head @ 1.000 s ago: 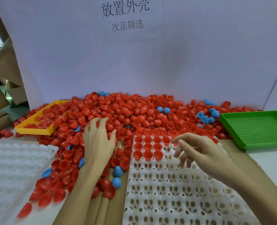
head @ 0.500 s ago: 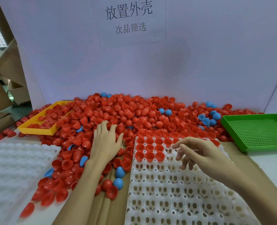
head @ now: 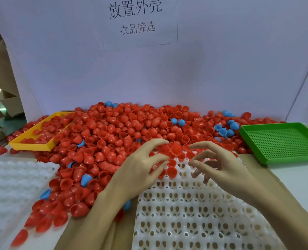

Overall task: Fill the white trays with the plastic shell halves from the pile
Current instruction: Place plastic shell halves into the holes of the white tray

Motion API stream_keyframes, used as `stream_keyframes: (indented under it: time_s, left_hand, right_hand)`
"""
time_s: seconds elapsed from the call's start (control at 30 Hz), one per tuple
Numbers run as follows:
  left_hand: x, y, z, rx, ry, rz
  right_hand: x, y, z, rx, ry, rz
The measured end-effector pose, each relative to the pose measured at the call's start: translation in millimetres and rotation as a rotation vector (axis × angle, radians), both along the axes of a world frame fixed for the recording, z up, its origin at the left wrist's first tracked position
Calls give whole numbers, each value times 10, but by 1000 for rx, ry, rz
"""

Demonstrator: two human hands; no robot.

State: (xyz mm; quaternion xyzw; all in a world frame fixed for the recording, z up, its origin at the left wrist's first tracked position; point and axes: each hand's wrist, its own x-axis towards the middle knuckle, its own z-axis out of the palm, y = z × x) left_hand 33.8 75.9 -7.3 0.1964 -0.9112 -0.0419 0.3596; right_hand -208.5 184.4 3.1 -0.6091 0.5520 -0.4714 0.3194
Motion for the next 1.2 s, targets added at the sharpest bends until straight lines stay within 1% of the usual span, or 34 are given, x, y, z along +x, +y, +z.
stream_keyframes:
  time_s: [0.13,0.23,0.3,0.37,0.47,0.53,0.6,0.77,0.9,0.97,1.1,1.2]
  left_hand:
    - [-140,174,-30,31,18,-105]
    - [-199,229,-50,32,12,-141]
    - [-213,252,-43,68,38,-157]
    - [-216,280,-8,168,123,-166]
    - [-234,325,43,325,293,-119]
    - [-254,365,66,447,407,-123]
    - [-264,397,87,551,470,-148]
    - [-261,393,100,637,489,-157]
    - [-248,377,102,669,514,-174]
    - [-248,372,95,666,504,-171]
    - [-245,360,71,602,415,-120]
    - [-244,352,57,578,386,-93]
  right_hand:
    - [-6,6,-4,0,35,-4]
    - [5,13,22,-22,96,2]
    - [22,17,35,-47,117,4]
    - [29,25,48,-61,117,-10]
    - [27,40,67,-69,117,-23]
    - [32,42,72,-71,120,-16]
    - [40,40,73,-72,117,-10]
    - [50,43,77,-70,104,-21]
    - [54,41,70,-85,77,-9]
    - [57,43,69,-86,66,-11]
    - [62,50,86,-89,51,-3]
    - [78,58,104,-80,7,-4]
